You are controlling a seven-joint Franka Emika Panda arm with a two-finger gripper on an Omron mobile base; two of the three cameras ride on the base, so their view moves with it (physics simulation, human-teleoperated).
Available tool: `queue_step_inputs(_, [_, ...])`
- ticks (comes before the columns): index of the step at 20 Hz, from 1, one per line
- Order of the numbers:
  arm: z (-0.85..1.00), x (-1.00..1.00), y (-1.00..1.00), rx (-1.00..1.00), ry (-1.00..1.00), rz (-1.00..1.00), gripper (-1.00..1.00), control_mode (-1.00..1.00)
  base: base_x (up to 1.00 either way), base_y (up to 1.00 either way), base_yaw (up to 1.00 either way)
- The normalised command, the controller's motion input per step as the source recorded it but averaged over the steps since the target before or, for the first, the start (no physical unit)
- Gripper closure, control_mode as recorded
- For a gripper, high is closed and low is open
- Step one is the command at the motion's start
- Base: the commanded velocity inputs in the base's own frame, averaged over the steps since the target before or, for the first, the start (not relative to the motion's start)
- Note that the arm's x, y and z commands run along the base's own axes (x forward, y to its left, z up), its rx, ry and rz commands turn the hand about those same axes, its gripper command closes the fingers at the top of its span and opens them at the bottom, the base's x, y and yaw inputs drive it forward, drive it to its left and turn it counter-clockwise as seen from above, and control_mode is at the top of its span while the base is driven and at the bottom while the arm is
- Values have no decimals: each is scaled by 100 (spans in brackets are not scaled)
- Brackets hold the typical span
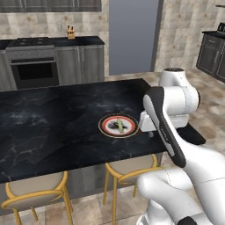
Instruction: Retrieve the butter from the fridge and place it on a plate on the dining table. Then retrieve the butter knife by the fridge and place it near the plate.
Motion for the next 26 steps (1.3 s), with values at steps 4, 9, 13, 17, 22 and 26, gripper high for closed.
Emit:
queue_step_inputs(4, [0, 0, 0, 0, 0, 0, -100, 100, -8, -84, 6])
queue_step_inputs(9, [0, 0, 0, 0, 0, 0, -100, 100, -13, -100, 24])
queue_step_inputs(13, [0, 0, 0, 0, 0, 0, -100, 100, -15, -100, 29])
queue_step_inputs(17, [0, 0, 0, 0, 0, 0, -100, 100, 0, -100, 7])
queue_step_inputs(22, [0, 0, 0, 0, 0, 0, -100, 100, 1, -100, 0])
queue_step_inputs(26, [0, 0, 0, 0, 0, 0, -100, 100, 1, -100, 2])
